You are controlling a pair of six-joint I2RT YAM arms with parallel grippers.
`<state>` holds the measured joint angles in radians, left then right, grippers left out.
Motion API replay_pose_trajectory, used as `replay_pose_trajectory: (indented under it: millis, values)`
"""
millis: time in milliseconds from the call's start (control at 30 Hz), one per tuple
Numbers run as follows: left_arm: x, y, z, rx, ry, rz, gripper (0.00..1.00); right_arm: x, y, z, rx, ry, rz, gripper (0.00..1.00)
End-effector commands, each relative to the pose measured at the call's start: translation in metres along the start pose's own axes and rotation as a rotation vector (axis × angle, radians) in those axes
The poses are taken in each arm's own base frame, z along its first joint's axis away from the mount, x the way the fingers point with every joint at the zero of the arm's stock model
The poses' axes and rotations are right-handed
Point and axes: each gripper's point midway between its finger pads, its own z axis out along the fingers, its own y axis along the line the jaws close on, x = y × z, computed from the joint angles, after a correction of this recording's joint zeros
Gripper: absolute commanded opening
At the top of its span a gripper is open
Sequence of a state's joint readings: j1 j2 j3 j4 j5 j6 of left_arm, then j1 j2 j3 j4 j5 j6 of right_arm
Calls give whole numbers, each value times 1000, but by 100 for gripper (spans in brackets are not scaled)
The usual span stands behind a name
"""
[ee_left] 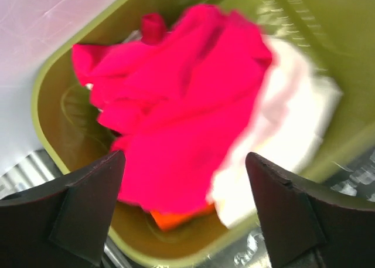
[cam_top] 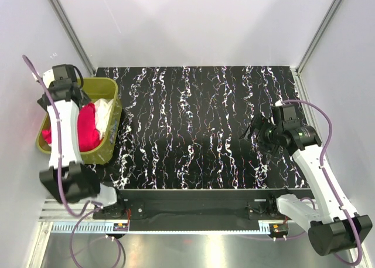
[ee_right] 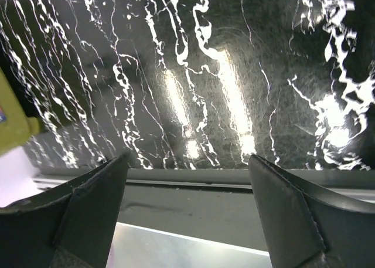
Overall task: Fold and stack the t-shirts
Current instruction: Grab the tshirt from the pile
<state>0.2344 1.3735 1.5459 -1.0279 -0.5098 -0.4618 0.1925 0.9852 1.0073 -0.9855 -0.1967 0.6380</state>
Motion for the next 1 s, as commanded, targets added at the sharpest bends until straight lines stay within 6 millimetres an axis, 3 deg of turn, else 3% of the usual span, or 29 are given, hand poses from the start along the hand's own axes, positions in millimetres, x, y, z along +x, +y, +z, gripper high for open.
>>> replay_pose_trajectory:
  millis: [0,33,167,333,400,600,633,667,700,767,833,867,933,967]
  values:
    - [-17,25,35,-123,17,-48,96,-10,10,-13,-6,-64,-123,92]
    - [-15,24,49,-136,36,-56,97,-11,10,-13,-3,-67,-140,93]
    - [-19,29,70,-155,4,-74,98,-12,17,-15,-11,-70,-185,94]
    - [-22,28,97,-148,13,-37,95,-13,14,-15,4,-68,-194,95]
    - [-19,26,110,-132,43,-30,89,-14,14,-16,11,-70,-193,95]
    - [-24,3,127,-29,50,-29,52,-13,13,-17,41,-44,-175,95]
    - [-23,1,127,-16,60,-36,44,-12,12,-17,44,-33,-173,95]
    - [-21,-3,126,1,72,-46,24,-11,12,-17,48,-30,-173,95]
    - [-24,-3,118,5,75,-69,0,-10,11,-17,55,-24,-163,95]
    - [-32,-12,102,42,49,-98,0,-9,10,-18,55,-21,-155,95]
    - [-52,-23,67,119,-18,-163,0,-8,13,-18,44,-13,-142,95]
    - [-61,-40,38,210,-54,-190,0,-8,14,-18,38,-13,-138,94]
    - [-76,-60,0,319,-107,-224,0,-7,17,-17,25,-4,-137,94]
    - [-76,-82,-26,407,-119,-217,0,-8,19,-17,20,-1,-135,94]
